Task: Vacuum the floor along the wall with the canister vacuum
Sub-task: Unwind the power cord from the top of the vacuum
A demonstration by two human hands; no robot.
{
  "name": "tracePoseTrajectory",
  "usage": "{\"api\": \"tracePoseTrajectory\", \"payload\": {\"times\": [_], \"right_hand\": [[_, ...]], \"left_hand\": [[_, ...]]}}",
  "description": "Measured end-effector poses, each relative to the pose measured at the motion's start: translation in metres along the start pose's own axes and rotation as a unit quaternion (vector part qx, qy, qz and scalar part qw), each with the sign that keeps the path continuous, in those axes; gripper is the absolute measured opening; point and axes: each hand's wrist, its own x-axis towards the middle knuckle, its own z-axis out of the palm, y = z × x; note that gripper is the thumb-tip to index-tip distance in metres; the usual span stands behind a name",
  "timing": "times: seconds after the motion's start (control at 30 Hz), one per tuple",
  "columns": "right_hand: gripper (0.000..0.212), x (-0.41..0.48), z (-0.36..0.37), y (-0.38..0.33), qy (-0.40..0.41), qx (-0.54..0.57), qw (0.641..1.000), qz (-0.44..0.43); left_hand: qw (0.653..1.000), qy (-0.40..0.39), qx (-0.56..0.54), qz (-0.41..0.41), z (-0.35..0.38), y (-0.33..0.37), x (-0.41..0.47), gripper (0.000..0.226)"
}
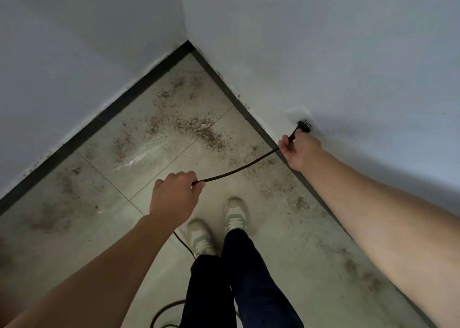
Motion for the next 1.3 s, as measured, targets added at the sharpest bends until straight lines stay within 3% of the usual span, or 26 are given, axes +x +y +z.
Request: {"api": "tracePoseTrajectory", "payload": {"times": [0.3, 0.5, 0.73, 0.87, 1.0, 1.13, 1.3], "right_hand": [[0.016, -0.002, 0.000, -0.007, -0.005, 0.012, 0.999, 0.041], [0.016, -0.002, 0.004, -0.022, -0.018, 0.111, 0.989, 0.095], [0.024, 0.002, 0.004, -0.021, -0.023, 0.056, 0.996, 0.071], [0.017, 0.003, 0.004, -0.018, -0.017, 0.031, 0.998, 0.042], [0.020, -0.005, -0.007, -0.018, -0.049, -0.032, 0.998, 0.007], [0.021, -0.028, -0.018, -0.013, -0.044, -0.168, 0.984, -0.028], [0.035, -0.075, -0.034, 0.033, -0.056, -0.380, 0.910, -0.156]], "left_hand": [[1.000, 0.001, 0.006, 0.007, -0.005, 0.003, -0.001, 0.028], [1.000, 0.020, -0.007, -0.011, -0.003, 0.002, 0.001, 0.026], [0.999, 0.028, -0.014, -0.015, 0.010, 0.007, -0.003, 0.025], [0.998, 0.038, -0.039, -0.015, 0.011, 0.003, -0.008, 0.020], [0.999, 0.005, -0.040, -0.012, 0.024, -0.002, -0.026, 0.024], [0.998, -0.016, -0.049, -0.040, 0.043, 0.003, -0.052, 0.037], [0.988, -0.019, -0.110, -0.109, 0.045, 0.002, -0.101, 0.039]]}}
